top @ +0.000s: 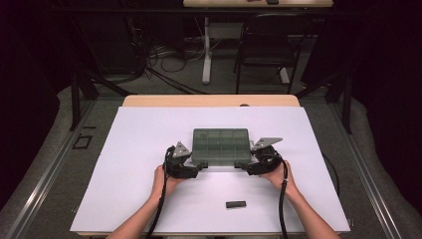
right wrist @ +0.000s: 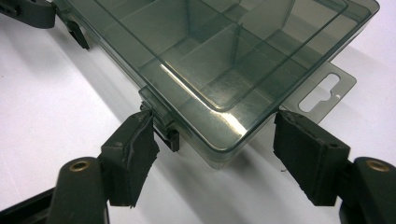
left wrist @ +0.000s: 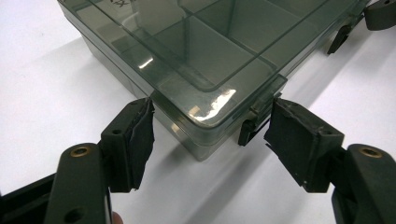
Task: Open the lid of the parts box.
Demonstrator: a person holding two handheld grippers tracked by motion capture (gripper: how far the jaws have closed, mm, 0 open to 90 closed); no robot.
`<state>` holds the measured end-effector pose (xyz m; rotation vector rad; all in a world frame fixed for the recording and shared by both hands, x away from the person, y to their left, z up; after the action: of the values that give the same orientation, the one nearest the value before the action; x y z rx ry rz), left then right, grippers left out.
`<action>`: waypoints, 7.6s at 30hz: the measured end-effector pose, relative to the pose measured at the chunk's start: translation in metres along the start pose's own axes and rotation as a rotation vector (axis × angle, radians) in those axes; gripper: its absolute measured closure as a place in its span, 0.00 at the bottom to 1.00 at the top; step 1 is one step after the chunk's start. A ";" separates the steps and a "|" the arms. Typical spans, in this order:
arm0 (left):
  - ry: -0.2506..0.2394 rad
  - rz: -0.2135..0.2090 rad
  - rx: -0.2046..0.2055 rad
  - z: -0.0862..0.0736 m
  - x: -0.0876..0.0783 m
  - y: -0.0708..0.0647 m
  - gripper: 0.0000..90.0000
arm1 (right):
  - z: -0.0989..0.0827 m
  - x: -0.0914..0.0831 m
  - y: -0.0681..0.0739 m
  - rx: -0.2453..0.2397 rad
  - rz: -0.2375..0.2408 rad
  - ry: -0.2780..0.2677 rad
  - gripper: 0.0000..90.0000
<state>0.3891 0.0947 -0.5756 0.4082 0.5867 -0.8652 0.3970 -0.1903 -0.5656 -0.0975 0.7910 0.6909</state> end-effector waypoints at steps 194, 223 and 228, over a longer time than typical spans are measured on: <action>-0.129 0.188 0.131 0.023 -0.017 -0.001 0.44 | 0.012 -0.021 0.000 0.010 -0.009 -0.130 0.49; -0.092 0.196 0.159 0.026 -0.019 0.005 0.44 | 0.019 -0.030 0.005 -0.076 -0.101 -0.173 0.56; -0.101 0.191 0.170 0.026 -0.020 0.006 0.50 | 0.021 -0.032 0.004 -0.078 -0.096 -0.182 0.57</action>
<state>0.3917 0.0956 -0.5423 0.5620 0.3751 -0.7495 0.3916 -0.1968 -0.5282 -0.1408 0.5807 0.6297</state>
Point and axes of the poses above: each handheld gripper's, and its own axes: x roughly forward along the jaws, z roughly out of its top, y roughly to its left, the point moved 3 cm from there along x, roughly forward along the jaws, and after that the axes turned 11 degrees about x, right-handed, at the moved point
